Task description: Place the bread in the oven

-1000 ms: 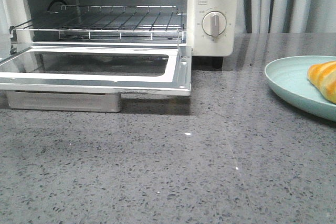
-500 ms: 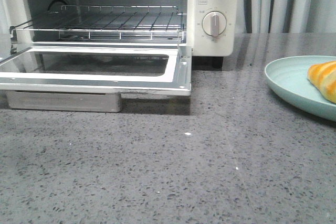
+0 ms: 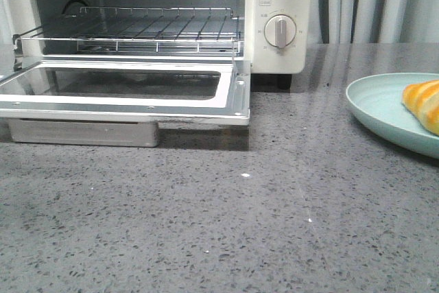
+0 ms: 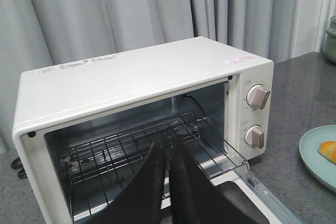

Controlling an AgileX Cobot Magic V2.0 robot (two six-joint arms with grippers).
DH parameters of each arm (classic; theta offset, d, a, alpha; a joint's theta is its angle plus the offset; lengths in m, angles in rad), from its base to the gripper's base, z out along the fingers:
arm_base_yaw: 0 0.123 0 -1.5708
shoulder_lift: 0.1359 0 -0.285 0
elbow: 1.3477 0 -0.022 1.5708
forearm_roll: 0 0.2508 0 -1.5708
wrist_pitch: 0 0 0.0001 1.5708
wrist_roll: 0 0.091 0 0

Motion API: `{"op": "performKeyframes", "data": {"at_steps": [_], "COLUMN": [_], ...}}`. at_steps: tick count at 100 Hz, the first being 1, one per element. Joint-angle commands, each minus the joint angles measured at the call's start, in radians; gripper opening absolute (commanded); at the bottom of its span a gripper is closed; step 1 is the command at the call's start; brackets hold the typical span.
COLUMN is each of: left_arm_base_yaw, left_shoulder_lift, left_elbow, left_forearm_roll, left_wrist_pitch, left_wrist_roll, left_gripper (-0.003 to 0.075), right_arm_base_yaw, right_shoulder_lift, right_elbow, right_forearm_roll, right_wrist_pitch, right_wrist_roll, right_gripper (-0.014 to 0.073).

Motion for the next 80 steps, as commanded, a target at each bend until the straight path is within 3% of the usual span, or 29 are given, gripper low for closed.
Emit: {"op": "performKeyframes", "data": {"at_steps": [1, 34, 60, 80], "left_arm_base_yaw": [0.003, 0.003, 0.003, 0.003], "left_shoulder_lift": [-0.003, -0.003, -0.003, -0.003], "left_elbow": [-0.038, -0.038, -0.038, -0.038], "left_forearm_roll": [-0.001, -0.001, 0.000, 0.008], "left_wrist_pitch": [-0.073, -0.073, -0.073, -0.073], "left_wrist_roll": [-0.001, -0.001, -0.001, -0.001], "left_gripper": [-0.0020, -0.0020, -0.0020, -0.0020], "right_arm_base_yaw": [0.001, 0.001, 0.001, 0.001], "right_shoulder_lift": [0.003, 0.031, 0.084, 0.084], "right_elbow": [-0.036, -0.036, -0.036, -0.036], "right_forearm_roll": [-0.004, -0.004, -0.004, -0.004], "right_wrist_pitch": [-0.047, -0.028, -0.025, -0.053], "right_wrist_roll": [-0.009, -0.009, -0.009, -0.009], "right_gripper": [-0.0067, -0.0053, 0.0216, 0.0227]}}
